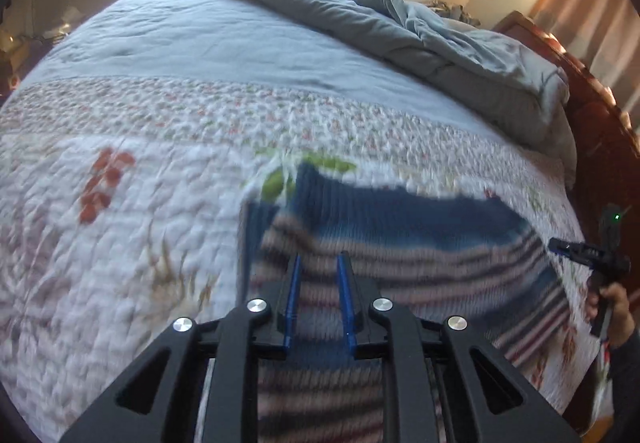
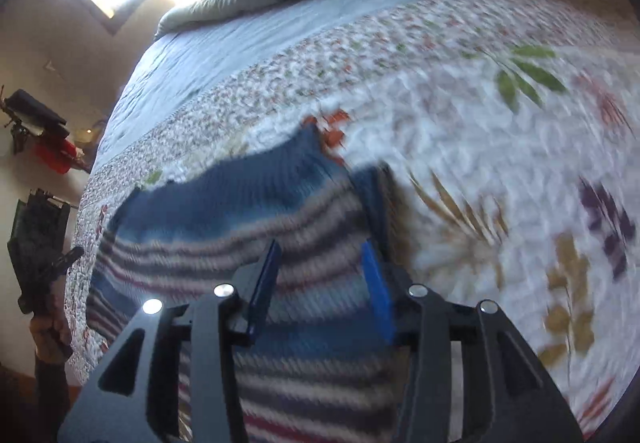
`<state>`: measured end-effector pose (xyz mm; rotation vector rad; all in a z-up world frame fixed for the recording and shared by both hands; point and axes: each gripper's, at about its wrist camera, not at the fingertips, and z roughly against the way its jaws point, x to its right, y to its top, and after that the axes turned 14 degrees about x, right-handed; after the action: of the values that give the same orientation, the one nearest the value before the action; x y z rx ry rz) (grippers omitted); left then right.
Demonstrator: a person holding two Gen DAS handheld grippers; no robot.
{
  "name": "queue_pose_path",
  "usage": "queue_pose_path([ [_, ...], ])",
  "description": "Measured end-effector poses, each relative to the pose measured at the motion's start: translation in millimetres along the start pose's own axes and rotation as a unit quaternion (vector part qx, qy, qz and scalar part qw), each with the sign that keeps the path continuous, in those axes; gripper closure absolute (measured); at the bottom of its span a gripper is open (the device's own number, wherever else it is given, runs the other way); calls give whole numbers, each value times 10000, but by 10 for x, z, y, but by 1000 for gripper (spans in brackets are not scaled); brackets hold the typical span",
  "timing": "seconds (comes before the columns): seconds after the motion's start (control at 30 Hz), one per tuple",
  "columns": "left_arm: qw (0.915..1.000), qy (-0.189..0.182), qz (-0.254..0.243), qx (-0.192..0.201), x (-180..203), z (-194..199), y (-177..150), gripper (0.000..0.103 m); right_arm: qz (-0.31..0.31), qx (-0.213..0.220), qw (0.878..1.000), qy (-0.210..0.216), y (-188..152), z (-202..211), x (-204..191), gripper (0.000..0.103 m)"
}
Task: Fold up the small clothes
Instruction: 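Open both grippers and withdraw them from the folded sweater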
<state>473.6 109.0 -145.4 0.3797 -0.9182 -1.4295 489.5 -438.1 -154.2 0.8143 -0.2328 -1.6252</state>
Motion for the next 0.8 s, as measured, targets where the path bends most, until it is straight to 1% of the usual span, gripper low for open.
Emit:
queue_pose_path([
  [0.07, 9998, -41, -57, -173, -23, 87, -249, 86, -132, 13, 9999, 20, -205, 136, 127, 54],
  [0.1, 9993, 32, -157, -327, -23, 94, -390, 86, -253, -126, 9996, 79, -319, 149, 196, 53],
  [0.13, 9989, 119, -209, -413, -46, 77, -492, 86, -279, -203, 9994, 83, -353, 135, 226, 53],
  [0.17, 9984, 195, -139, -504, -95, 47, -591, 86, -275, -254, 9993, 23, -413, 118, 246, 53],
  [0.23, 9982, 241, -9, -545, -169, 7, -697, 87, -173, -440, 9988, -133, -522, 40, 271, 56],
  [0.27, 9981, 217, 134, -565, -213, -22, -723, 87, -94, -445, 9986, -270, -560, 7, 284, 56],
  [0.3, 9980, 222, 180, -559, -239, -29, -723, 88, -82, -429, 9987, -279, -562, 5, 307, 55],
  [0.4, 9983, 277, 218, -456, -219, 33, -680, 88, -139, -279, 9989, -348, -527, 140, 294, 56],
  [0.43, 9986, 310, 211, -374, -196, 96, -674, 88, -110, -184, 9992, -339, -508, 238, 266, 59],
  [0.47, 9988, 355, 207, -247, -172, 192, -663, 88, -47, 33, 9996, -286, -506, 401, 204, 59],
  [0.53, 9987, 406, 72, 311, -12, 525, -671, 88, 73, 344, 9994, -41, -560, 648, 77, 59],
  [0.57, 9979, 387, -70, 509, 93, 656, -706, 88, 114, 420, 9990, 117, -603, 729, 14, 59],
  [0.6, 9974, 229, -163, 661, 221, 765, -756, 88, 136, 411, 9987, 261, -677, 763, -54, 59],
  [0.63, 9974, 46, -213, 692, 327, 802, -818, 88, 148, 328, 9987, 359, -746, 746, -93, 59],
  [0.7, 9980, -71, -392, 488, 512, 719, -952, 87, 164, 152, 9991, 365, -906, 623, -121, 59],
  [0.77, 9988, -25, -375, 325, 548, 592, -1066, 86, 8, 63, 9998, 197, -1033, 492, -36, 62],
  [0.8, 9997, 17, -198, 154, 490, 493, -1140, 86, -95, 53, 9998, 149, -1074, 452, 21, 68],
])
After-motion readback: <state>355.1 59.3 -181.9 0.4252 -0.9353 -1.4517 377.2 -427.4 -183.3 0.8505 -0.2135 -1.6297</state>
